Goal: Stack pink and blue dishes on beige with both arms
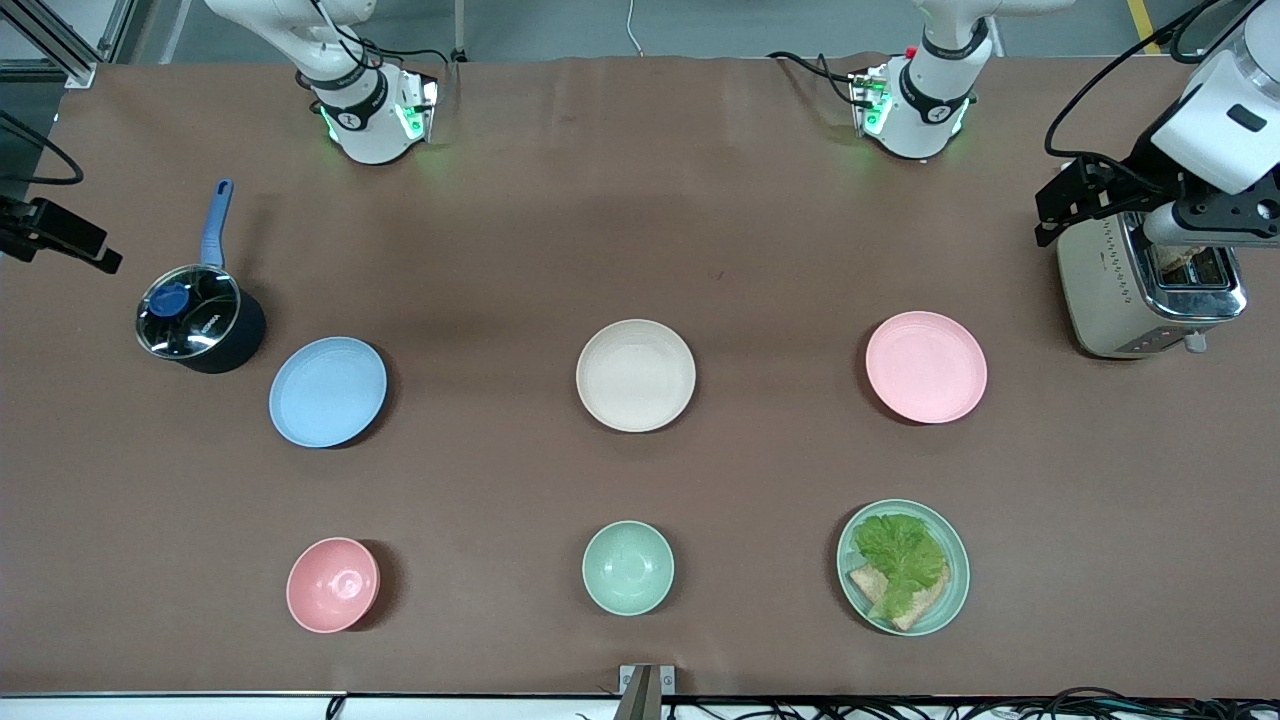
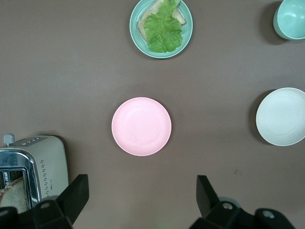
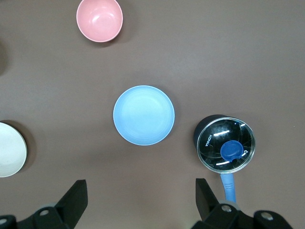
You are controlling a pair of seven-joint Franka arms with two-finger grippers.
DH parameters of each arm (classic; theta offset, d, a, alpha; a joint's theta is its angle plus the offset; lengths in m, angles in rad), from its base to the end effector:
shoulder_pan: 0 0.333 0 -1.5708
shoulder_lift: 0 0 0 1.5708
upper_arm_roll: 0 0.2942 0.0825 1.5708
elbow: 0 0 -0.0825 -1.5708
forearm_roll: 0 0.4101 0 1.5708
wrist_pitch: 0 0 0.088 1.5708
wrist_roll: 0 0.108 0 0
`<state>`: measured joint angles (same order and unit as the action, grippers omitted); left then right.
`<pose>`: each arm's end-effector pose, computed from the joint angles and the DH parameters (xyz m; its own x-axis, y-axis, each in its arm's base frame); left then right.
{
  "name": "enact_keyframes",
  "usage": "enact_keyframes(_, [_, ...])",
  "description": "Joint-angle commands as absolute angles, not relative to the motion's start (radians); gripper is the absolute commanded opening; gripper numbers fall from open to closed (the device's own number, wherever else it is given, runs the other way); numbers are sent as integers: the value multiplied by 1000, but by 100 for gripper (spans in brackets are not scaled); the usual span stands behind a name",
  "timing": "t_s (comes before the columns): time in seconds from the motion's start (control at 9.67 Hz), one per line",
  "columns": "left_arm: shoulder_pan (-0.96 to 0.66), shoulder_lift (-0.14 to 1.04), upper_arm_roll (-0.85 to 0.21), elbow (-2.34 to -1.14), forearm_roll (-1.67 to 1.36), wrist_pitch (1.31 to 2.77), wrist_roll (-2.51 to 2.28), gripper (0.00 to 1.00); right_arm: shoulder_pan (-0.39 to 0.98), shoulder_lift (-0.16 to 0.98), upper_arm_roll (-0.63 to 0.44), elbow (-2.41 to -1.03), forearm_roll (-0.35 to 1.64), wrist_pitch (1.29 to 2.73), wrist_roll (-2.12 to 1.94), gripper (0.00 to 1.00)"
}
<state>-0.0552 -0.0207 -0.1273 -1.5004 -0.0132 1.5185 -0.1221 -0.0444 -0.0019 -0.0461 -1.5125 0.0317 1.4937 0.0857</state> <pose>0.5596 -0.1056 0.6437 0.9974 -0.0610 0.0371 -0.0616 -0.9980 0.0151 0.5705 -0.0482 0.6250 0.9848 -0.1728 -0.0195 -0.1734 -0.9844 -0.0302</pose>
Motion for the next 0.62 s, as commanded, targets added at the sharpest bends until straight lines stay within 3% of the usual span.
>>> enact_keyframes(0.0, [-46, -11, -133, -1511, -28, 1509, -133, 100, -60, -9, -37, -1517, 26, 1488, 77, 100])
enact_keyframes(0.52, [-52, -8, -123, -1514, -31, 1512, -138, 99, -55, 58, -34, -1535, -8, 1538, 36, 100])
